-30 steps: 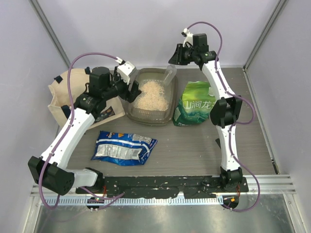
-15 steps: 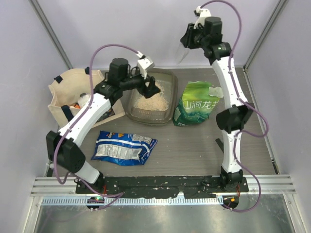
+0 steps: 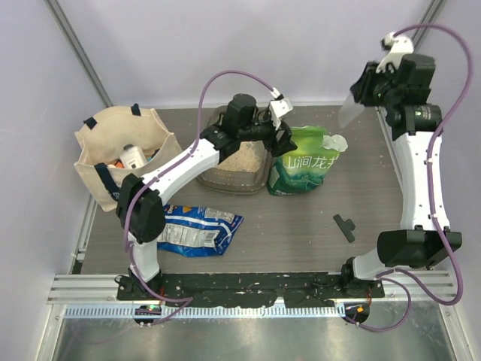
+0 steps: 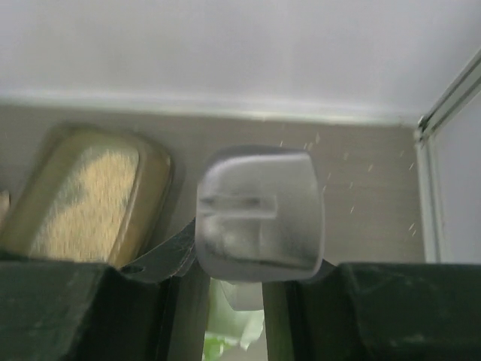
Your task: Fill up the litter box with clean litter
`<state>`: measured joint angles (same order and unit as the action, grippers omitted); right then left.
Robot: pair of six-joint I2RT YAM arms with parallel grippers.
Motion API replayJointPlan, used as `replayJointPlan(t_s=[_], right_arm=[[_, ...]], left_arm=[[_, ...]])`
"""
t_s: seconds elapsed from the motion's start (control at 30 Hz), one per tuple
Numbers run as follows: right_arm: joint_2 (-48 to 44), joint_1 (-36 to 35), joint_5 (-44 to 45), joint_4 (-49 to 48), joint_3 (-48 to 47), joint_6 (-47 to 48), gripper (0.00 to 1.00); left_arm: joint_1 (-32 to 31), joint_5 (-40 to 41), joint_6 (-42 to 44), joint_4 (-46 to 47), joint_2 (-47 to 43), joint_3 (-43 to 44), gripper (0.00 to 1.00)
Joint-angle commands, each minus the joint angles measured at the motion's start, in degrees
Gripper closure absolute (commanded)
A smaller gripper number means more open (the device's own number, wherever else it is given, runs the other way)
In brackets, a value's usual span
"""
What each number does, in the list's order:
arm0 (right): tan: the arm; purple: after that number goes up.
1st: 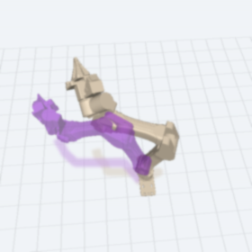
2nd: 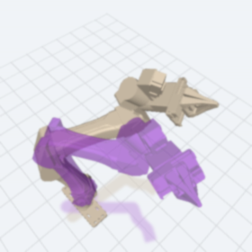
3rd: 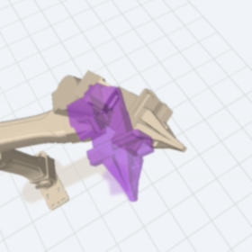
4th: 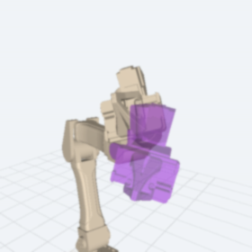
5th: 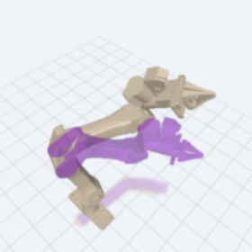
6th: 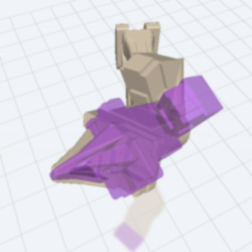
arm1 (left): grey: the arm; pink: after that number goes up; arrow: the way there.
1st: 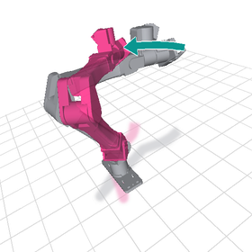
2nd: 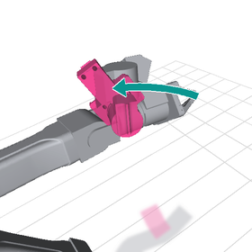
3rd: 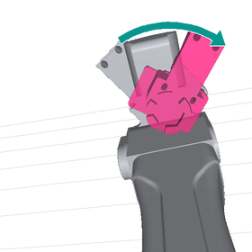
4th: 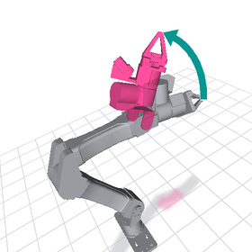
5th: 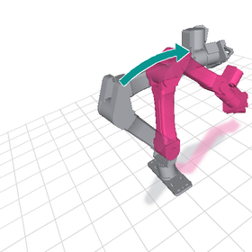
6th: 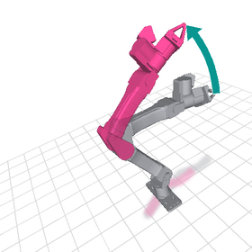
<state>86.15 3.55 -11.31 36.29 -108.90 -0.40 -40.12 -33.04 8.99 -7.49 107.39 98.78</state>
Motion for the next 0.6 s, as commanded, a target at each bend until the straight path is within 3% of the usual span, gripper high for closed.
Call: replayJointPlan(t_s=[0.0,0.17,0.4,0.57], right_arm=[[-3.18,-0.48,-6.61,1.59,10.0,3.39,0.99],[-4.76,-0.48,-7.76,0.36,15.47,4.97,0.99],[-5.55,-0.48,-13.55,1.23,19.59,7.79,0.99],[-7.48,-0.65,-13.74,-1.92,23.9,2.89,0.99]], left_arm=[[-0.66,3.59,-0.64,7.22,0.71,4.13,0.26],[-1.54,3.94,-1.08,8.89,2.47,5.89,0.3],[-2.86,2.37,-1.53,8.45,3.17,6.07,0.58],[-3.39,0.17,-1.61,5.73,3.17,6.33,0.78]])
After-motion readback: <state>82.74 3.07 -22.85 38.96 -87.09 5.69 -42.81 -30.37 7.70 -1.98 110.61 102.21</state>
